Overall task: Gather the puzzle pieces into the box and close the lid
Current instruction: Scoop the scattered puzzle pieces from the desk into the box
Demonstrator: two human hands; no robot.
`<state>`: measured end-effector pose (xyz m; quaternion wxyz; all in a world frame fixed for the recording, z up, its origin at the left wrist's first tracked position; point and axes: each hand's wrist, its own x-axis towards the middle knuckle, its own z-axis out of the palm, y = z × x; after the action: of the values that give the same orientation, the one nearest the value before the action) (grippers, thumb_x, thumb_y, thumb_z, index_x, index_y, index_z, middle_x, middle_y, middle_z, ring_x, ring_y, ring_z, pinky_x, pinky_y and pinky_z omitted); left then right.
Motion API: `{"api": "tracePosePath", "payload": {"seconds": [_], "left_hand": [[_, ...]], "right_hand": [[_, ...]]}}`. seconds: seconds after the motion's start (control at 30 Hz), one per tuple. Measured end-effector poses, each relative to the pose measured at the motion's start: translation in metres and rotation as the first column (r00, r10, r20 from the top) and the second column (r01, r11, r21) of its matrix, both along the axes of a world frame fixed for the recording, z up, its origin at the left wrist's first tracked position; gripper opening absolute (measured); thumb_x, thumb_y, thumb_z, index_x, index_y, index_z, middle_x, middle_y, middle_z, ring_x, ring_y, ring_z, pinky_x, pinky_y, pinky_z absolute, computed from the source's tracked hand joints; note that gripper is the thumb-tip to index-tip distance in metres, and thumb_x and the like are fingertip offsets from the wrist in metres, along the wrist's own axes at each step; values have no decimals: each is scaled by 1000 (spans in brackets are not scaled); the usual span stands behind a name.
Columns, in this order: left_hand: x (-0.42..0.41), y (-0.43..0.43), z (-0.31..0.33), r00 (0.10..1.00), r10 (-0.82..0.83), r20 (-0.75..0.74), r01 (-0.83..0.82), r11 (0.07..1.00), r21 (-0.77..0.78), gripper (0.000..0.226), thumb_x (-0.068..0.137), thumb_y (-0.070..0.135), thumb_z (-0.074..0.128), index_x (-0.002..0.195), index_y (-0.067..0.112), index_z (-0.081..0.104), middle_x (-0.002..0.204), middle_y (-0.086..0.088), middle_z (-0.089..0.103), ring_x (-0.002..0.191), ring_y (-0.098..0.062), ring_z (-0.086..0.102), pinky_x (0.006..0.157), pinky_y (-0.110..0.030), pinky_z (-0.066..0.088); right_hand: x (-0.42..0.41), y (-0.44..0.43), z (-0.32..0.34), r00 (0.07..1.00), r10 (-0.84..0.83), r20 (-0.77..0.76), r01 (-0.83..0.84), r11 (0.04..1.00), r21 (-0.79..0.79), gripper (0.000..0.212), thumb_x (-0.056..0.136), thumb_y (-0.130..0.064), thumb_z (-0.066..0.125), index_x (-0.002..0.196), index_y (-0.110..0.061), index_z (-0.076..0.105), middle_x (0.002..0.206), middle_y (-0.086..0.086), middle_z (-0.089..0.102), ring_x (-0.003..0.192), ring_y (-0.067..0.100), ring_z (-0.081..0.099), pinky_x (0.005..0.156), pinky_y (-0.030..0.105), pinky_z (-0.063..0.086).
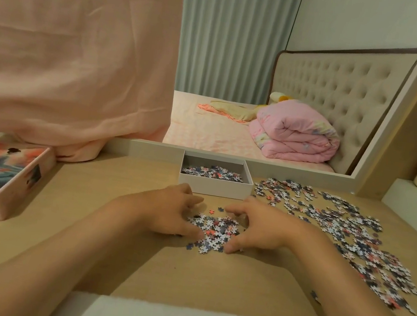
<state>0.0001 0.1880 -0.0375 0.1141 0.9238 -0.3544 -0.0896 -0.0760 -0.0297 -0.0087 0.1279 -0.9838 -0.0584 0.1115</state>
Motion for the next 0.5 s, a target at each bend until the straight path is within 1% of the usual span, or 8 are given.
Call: {"api": "tracePosePath", "payload": {"seconds": [0.07, 0.13, 0.17, 0.23, 0.3, 0.37, 0.43, 0.5], "left_hand": [[-3, -2, -2, 1000, -6, 14, 5, 996, 89, 96, 71, 83, 55, 149, 32, 31, 130, 9, 32, 126, -15, 37, 106, -38, 38], [-6, -7, -6, 999, -37, 39, 32, 994, 105, 92, 74, 81, 53, 149, 31, 33, 133, 6, 31, 129, -14, 30, 109, -38, 35], [-6, -9, -7, 998, -46, 46, 42, 997, 71, 87, 78, 78, 54, 148, 30, 36, 132, 6, 33, 128, -14, 31, 108, -37, 35], [-5, -13, -10, 996, -67, 65, 69, 997, -20, 75, 83, 68, 57, 145, 28, 45, 127, 6, 40, 123, -14, 40, 105, -34, 37], [-4, -15, -12, 992, -94, 79, 101, 991, -87, 60, 86, 57, 62, 138, 27, 55, 118, 5, 46, 114, -14, 49, 100, -31, 41], [-3, -17, -13, 993, -87, 81, 97, 988, -123, 49, 87, 51, 65, 131, 28, 61, 112, 5, 50, 105, -14, 54, 95, -32, 43], [-3, -19, -14, 995, -49, 92, 64, 984, -164, 43, 87, 48, 67, 124, 27, 64, 109, 5, 53, 100, -14, 55, 91, -32, 46], [-3, -20, -15, 994, -8, 111, 33, 975, -221, 38, 86, 44, 70, 119, 25, 66, 105, 4, 55, 95, -13, 55, 84, -28, 45]], "right_hand": [[-1, 2, 0, 1000, -25, -8, 25, 998, -52, 97, 66, -58, 83, 148, -24, 43, 140, -2, 48, 124, 20, 50, 103, 34, 44], [-1, 6, -1, 999, -33, -5, 33, 996, -79, 95, 67, -60, 82, 146, -23, 45, 137, -3, 48, 124, 22, 50, 104, 38, 44], [-1, 7, -2, 1000, -29, 1, 29, 997, -75, 91, 68, -60, 81, 145, -25, 47, 132, -4, 49, 123, 21, 51, 103, 38, 44], [0, 10, -4, 1000, 8, 29, -7, 999, -45, 77, 73, -55, 80, 140, -28, 53, 109, -12, 51, 110, 17, 54, 95, 35, 46], [1, 14, -6, 998, 22, 51, -23, 1000, 19, 70, 77, -48, 80, 140, -30, 54, 91, -22, 44, 100, 11, 51, 86, 28, 44], [3, 16, -8, 998, 10, 60, -16, 995, 97, 66, 78, -42, 81, 138, -29, 57, 93, -24, 50, 99, 9, 53, 85, 26, 43], [4, 17, -10, 997, -1, 77, -9, 991, 137, 58, 78, -40, 82, 132, -31, 62, 105, -17, 62, 101, 9, 57, 86, 26, 46], [5, 18, -12, 995, -25, 95, 7, 984, 176, 54, 79, -37, 82, 130, -30, 64, 97, -17, 63, 89, 4, 58, 74, 19, 44]]}}
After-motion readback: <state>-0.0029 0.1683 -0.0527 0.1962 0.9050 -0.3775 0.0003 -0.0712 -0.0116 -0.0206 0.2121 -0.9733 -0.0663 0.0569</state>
